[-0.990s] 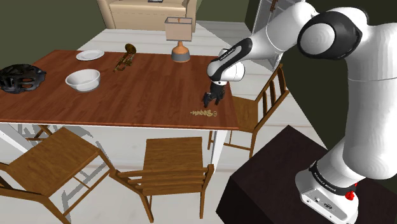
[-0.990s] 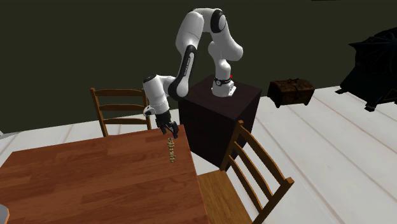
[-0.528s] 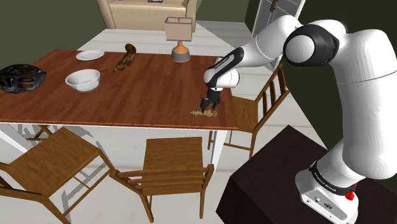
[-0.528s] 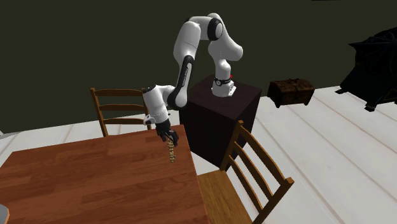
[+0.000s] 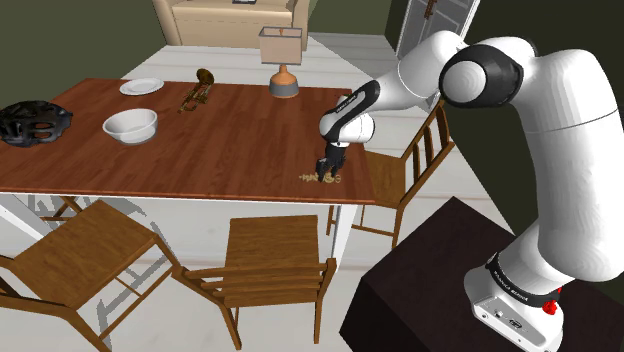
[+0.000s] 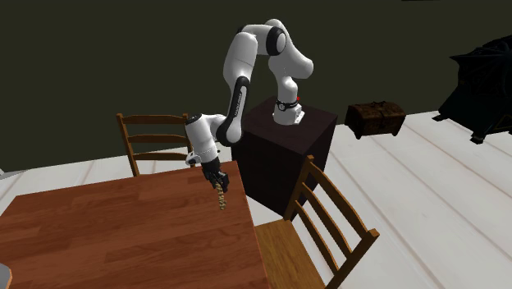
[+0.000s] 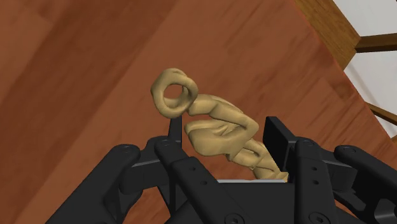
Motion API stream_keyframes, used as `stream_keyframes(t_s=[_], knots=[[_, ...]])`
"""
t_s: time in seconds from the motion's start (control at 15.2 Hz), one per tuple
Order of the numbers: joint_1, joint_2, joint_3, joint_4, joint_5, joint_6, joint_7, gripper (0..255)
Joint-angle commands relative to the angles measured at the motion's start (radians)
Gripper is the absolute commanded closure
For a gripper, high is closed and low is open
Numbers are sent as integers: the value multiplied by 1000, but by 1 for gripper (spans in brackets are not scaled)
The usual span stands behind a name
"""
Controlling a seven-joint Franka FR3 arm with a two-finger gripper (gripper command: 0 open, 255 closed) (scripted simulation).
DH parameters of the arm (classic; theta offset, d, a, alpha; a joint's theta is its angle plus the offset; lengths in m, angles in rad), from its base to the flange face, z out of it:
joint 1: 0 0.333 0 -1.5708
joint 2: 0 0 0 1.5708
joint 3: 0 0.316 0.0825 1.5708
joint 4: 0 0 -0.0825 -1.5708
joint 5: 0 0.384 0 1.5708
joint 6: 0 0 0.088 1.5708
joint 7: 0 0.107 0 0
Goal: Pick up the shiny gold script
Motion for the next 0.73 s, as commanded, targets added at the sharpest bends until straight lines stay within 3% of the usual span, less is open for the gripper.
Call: stream_keyframes(t_s=[0.0, 0.66], knots=[[0, 1, 0, 0, 0, 1, 0, 255], [5, -57, -9, -20, -10, -36, 16, 255]])
